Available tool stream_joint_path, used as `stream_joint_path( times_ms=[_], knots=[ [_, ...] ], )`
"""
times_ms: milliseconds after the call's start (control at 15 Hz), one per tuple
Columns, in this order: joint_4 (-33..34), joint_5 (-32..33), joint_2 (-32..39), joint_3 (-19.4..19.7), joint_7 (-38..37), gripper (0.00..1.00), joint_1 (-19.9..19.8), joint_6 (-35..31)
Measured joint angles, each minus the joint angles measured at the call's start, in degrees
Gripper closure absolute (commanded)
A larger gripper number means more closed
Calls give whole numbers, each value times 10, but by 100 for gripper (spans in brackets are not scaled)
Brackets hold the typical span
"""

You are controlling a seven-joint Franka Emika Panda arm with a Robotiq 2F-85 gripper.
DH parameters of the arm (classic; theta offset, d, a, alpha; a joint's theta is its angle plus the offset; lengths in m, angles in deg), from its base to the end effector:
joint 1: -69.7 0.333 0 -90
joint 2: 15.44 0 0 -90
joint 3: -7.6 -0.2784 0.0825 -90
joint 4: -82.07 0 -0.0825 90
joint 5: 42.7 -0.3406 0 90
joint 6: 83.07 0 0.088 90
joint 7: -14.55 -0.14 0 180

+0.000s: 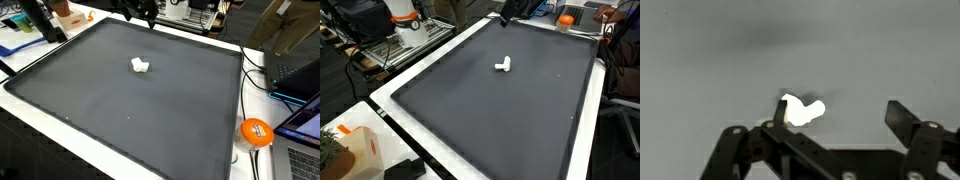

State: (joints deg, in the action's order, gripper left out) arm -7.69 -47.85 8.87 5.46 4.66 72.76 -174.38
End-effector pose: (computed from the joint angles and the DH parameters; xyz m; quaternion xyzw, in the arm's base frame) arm 0.5584 0.0615 0.3269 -0.9778 0.0500 0.2021 0.0254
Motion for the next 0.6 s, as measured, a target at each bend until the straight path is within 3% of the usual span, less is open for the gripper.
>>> stream_joint_path(
  times_ms=[333,600],
  knots=[
    [-20,5,-10,2,-2,0,1,-23],
    [-123,16,-79,16,11,0,-3,-98]
  ],
)
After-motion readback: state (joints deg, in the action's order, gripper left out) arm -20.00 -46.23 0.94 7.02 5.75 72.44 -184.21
